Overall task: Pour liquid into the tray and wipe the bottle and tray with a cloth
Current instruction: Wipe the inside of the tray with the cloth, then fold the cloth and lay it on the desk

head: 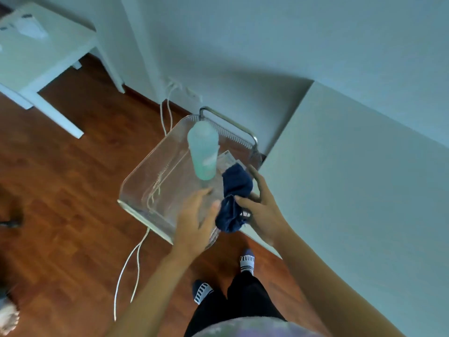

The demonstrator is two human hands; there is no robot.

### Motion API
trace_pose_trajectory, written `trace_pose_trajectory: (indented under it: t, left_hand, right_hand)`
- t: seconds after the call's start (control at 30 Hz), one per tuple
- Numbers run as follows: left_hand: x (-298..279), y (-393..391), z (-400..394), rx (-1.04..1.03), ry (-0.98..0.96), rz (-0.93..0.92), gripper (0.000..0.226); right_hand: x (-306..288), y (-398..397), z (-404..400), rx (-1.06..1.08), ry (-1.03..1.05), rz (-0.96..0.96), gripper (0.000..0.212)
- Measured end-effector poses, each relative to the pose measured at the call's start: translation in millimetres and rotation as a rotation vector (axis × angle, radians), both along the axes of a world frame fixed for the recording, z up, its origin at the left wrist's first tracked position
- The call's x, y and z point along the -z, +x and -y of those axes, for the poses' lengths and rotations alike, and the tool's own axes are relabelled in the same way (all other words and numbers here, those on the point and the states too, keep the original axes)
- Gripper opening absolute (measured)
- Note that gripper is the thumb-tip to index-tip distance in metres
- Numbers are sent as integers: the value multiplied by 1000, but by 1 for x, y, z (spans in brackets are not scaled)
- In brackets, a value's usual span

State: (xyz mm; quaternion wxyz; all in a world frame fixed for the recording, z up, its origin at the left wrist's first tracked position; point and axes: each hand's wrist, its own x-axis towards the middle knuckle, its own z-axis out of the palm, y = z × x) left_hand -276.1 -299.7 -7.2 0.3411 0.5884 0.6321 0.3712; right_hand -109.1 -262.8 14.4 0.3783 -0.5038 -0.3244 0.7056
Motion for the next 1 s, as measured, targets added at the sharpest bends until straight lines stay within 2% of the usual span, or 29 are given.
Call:
trace_pose_trajectory:
  t: [0.07, 0.13, 0.27, 0.37, 0.5, 0.6, 0.7, 0.77, 0.83, 1.0]
  left_hand:
    - [-15, 34, 6, 184, -86, 223, 50]
    - [-18, 59, 8, 229, -127, 241, 58]
    - [-21, 92, 0, 234, -50, 101, 24]
    - [-24, 118, -1, 297, -56, 88, 9]
    - [-28, 155, -6, 294, 24, 70, 5]
    - [-33, 175, -15, 232, 83, 102, 3]
    - [-43, 190, -24, 272, 129, 111, 1]
    - [-52, 197, -33, 335, 161, 106, 4]
    - [-62, 202, -43, 384, 167, 108, 8]
    - [-77, 204, -63, 505, 14, 179, 8]
  right_hand:
    - [-9, 21, 14, 61, -29, -106, 63]
    - [-17, 42, 24, 134, -74, -175, 50]
    - [-31, 89, 33, 239, -190, -214, 20]
    - [-33, 125, 35, 229, -218, -83, 10]
    - [-27, 170, 33, 286, -214, 229, 9]
    - [-21, 203, 35, 411, -101, 508, 11]
    - [-16, 227, 45, 384, 82, 671, 12]
    - [-15, 238, 50, 354, 208, 663, 17]
    - [-19, 244, 50, 363, 273, 566, 20]
    - [-33, 265, 49, 315, 301, 428, 24]
